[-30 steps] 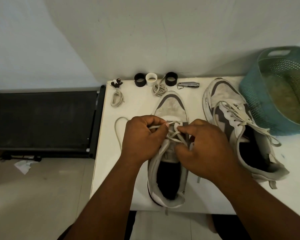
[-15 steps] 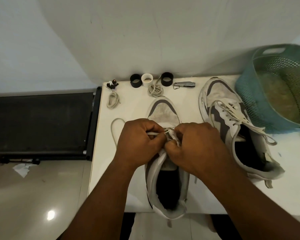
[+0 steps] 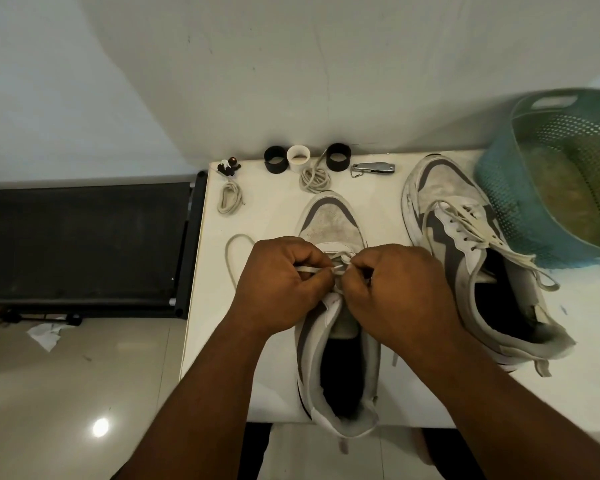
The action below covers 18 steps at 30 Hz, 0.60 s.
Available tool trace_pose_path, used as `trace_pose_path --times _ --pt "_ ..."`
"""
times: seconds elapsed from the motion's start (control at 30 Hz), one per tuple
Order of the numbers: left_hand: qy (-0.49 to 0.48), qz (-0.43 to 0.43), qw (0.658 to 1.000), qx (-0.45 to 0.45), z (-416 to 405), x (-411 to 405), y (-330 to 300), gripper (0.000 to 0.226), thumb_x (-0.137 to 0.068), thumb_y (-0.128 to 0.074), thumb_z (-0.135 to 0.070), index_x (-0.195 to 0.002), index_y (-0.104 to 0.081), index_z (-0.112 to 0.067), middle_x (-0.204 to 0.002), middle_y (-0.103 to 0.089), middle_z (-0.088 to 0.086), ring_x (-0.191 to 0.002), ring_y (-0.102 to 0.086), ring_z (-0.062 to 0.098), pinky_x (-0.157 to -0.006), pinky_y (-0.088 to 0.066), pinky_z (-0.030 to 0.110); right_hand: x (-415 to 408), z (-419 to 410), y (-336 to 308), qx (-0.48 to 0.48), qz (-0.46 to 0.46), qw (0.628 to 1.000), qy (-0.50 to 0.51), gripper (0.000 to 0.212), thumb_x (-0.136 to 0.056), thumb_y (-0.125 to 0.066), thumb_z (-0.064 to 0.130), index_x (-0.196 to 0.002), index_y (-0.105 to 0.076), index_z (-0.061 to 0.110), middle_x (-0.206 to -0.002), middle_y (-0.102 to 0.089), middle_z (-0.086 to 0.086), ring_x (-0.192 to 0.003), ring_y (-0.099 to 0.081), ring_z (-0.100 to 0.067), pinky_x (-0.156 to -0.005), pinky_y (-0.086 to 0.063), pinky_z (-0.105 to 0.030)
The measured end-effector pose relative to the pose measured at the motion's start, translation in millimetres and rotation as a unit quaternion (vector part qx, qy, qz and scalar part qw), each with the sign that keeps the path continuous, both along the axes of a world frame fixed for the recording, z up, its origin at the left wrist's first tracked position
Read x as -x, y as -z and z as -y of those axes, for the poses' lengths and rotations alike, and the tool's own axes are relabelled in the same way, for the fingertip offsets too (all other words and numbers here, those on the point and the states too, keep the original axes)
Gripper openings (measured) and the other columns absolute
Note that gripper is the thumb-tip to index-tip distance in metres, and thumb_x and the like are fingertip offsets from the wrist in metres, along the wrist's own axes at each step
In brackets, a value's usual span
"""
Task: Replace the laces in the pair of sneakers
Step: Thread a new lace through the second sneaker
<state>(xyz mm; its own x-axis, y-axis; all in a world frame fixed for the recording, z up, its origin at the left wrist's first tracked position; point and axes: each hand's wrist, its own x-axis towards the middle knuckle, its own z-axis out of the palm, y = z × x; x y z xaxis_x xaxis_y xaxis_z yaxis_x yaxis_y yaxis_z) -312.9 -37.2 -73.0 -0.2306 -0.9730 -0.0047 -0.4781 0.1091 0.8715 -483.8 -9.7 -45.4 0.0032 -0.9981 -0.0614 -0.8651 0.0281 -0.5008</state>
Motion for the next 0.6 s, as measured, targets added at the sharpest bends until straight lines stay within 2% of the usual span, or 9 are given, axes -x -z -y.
trace_pose_path --times 0.17,0.4,0.5,0.6 --pt "0.004 0.000 1.000 0.012 -2.2 6.9 1.3 0.007 -0.078 -0.075 -0.023 -0.081 -0.081 -0.022 -0.076 -0.073 -0.012 -0.073 -0.069 0.009 -0.066 -0.056 0.031 4.4 -1.0 8.7 0.014 0.080 0.996 0.023 0.033 -0.084 -0.052 0.041 -0.063 -0.064 0.018 -0.053 -0.057 0.004 -0.050 -0.053 -0.012 -0.052 -0.047 -0.034" --pt "-0.021 -0.039 0.998 0.032 -3.6 10.1 5.0 0.005 -0.081 -0.077 -0.014 -0.081 -0.081 -0.017 -0.076 -0.073 -0.010 -0.071 -0.070 0.012 -0.065 -0.056 0.029 3.7 -1.4 7.5 -0.006 0.192 0.979 0.070 0.037 -0.081 -0.052 0.049 -0.073 -0.076 0.022 -0.057 -0.067 0.007 -0.052 -0.062 -0.011 -0.052 -0.052 -0.034" --pt "-0.017 -0.027 0.999 0.030 -3.4 10.2 6.9 0.006 -0.081 -0.078 -0.015 -0.081 -0.080 -0.020 -0.076 -0.073 -0.012 -0.071 -0.069 0.011 -0.065 -0.056 0.031 4.3 -1.4 5.9 -0.013 0.217 0.973 0.075 0.026 -0.090 -0.062 0.039 -0.071 -0.076 0.026 -0.059 -0.068 0.011 -0.055 -0.064 -0.008 -0.057 -0.055 -0.035" --pt "-0.007 -0.005 1.000 0.026 -2.6 8.0 8.6 0.009 -0.082 -0.076 -0.018 -0.085 -0.082 -0.024 -0.076 -0.072 -0.012 -0.071 -0.069 0.012 -0.066 -0.056 0.035 11.1 3.3 7.3 -0.058 0.289 0.950 0.103 0.026 -0.094 -0.068 0.027 -0.069 -0.076 0.023 -0.061 -0.070 0.005 -0.058 -0.067 -0.016 -0.065 -0.059 -0.042"
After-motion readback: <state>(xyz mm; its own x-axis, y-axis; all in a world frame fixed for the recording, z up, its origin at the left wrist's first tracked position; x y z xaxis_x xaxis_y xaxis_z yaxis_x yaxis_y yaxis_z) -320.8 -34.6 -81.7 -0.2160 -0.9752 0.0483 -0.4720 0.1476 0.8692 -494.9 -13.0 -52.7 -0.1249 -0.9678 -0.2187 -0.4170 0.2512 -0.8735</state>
